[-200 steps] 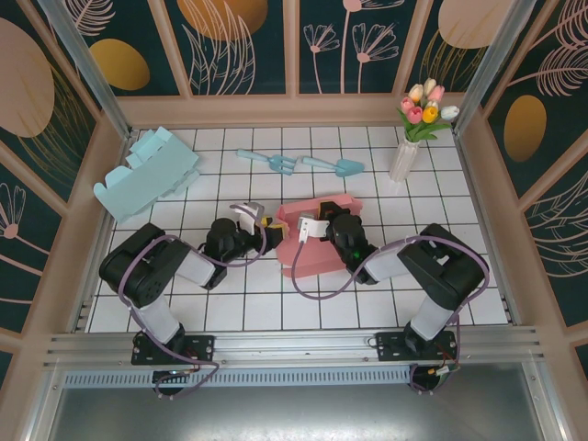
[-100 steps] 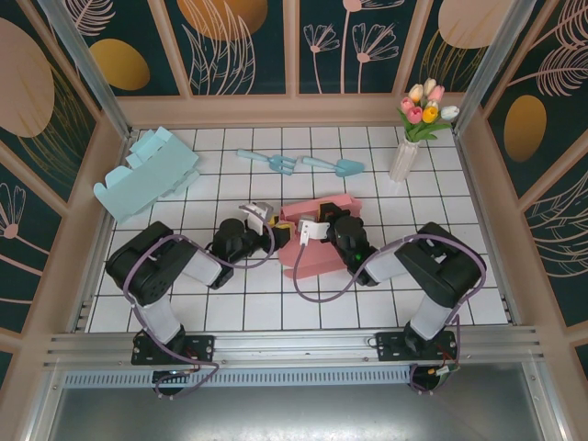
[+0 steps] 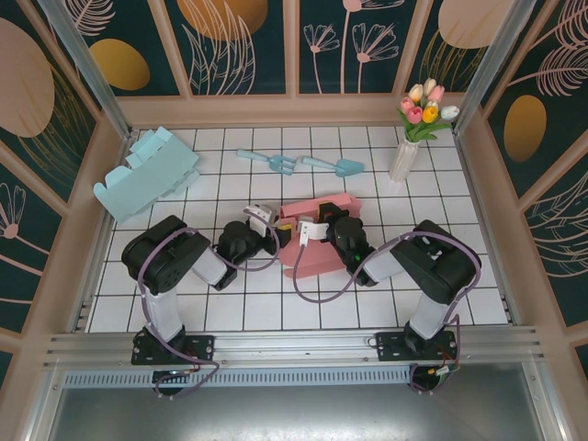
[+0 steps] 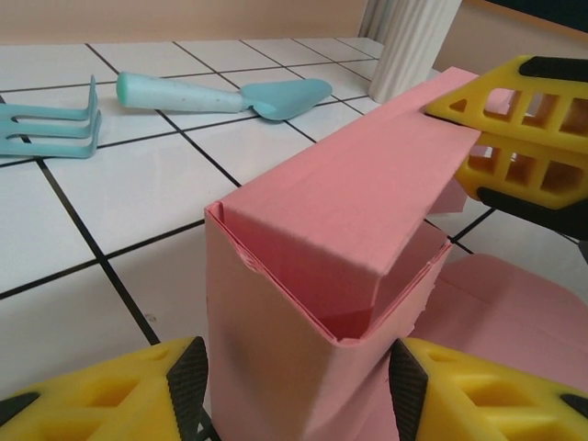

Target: Fold the paper box

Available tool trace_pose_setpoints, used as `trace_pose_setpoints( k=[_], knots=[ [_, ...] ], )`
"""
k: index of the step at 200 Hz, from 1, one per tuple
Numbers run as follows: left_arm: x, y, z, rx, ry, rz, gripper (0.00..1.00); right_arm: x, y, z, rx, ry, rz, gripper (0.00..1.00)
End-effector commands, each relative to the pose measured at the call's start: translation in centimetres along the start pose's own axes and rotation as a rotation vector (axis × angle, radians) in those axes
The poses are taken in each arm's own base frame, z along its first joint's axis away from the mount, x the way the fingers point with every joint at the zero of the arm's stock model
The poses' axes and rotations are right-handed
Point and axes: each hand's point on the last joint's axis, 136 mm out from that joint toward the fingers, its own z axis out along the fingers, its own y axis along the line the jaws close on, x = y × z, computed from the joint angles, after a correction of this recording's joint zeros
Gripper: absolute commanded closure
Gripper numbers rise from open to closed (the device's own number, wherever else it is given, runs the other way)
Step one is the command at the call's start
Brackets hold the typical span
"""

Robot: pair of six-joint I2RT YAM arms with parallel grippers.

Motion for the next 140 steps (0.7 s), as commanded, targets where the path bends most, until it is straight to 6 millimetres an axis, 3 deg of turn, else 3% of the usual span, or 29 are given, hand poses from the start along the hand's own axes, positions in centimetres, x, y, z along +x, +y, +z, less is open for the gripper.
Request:
trace_pose_setpoints(
  k=[1, 70, 107, 140],
  knots=[
    [-1.1, 1.6, 0.8, -0.089, -0.044, 0.038, 0.42, 2.8, 9.1, -1.8, -0.315, 0.061, -0.085, 1.0],
    [-0.9, 0.6, 2.3, -0.169, -0.068, 0.055, 0.41, 2.5, 9.4, -1.7, -0.339, 0.06, -0.072, 1.0],
    [-1.7, 2.0, 2.4, -0.278, -0.122, 0.022, 0.43, 2.4, 9.4, -1.8, -0.343, 0.054, -0.062, 1.0],
    [-1.3, 3.0, 2.8, -0.346, -0.132, -0.001, 0.45, 2.3, 9.3, -1.7, -0.342, 0.051, -0.054, 1.0]
  ],
)
